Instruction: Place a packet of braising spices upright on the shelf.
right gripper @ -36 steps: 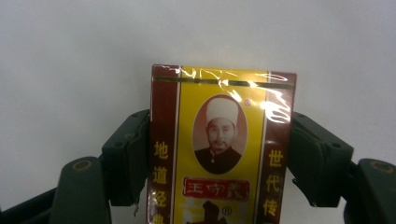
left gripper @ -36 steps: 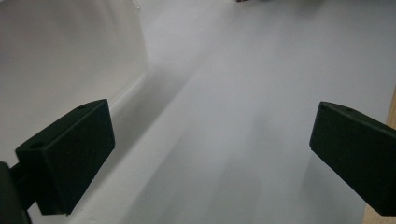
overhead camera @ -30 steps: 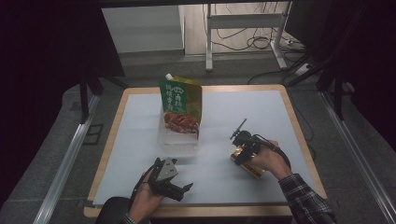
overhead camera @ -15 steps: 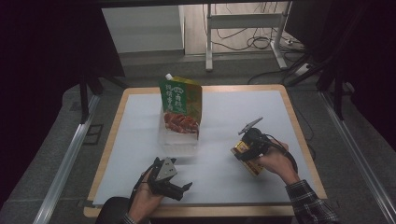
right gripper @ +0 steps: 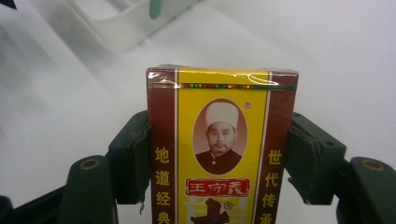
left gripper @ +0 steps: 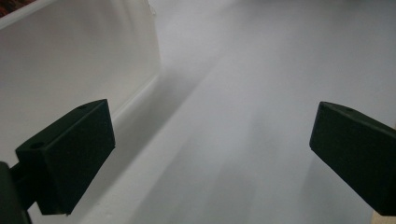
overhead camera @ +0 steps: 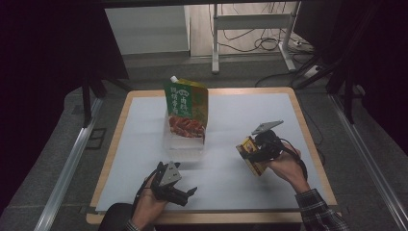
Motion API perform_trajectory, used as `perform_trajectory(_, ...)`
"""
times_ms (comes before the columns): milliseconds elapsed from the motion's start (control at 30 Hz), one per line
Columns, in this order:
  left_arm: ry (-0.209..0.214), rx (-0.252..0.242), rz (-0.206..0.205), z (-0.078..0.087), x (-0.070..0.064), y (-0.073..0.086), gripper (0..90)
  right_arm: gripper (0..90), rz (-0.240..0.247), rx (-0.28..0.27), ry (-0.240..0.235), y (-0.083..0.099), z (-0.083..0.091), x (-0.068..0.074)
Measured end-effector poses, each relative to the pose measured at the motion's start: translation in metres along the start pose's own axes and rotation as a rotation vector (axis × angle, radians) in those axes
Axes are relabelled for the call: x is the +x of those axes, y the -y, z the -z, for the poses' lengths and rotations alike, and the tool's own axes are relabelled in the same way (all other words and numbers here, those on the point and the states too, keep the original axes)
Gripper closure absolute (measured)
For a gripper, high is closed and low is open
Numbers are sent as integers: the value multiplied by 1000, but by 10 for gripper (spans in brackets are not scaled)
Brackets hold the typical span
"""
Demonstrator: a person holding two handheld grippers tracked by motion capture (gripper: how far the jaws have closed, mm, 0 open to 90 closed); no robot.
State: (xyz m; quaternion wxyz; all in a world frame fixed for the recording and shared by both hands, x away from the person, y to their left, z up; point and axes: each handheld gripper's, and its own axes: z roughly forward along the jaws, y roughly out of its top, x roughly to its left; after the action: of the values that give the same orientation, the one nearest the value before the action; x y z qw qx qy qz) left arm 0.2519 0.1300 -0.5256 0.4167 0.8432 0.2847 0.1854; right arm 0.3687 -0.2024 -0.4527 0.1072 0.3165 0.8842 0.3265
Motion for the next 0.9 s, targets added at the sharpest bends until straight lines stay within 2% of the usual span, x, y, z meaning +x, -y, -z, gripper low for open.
perform_trajectory(167,-6,-1,-2,1,1,0,0,325,4,-70,2,-1,1,2)
perform_trajectory(333,-11,-3,-2,3,1,-1,0,325,36,-149,17,-5,4,5)
perform_trajectory(900,-26,-12,2,12,1,1,0,325,42,-309,-36,-26,7,17)
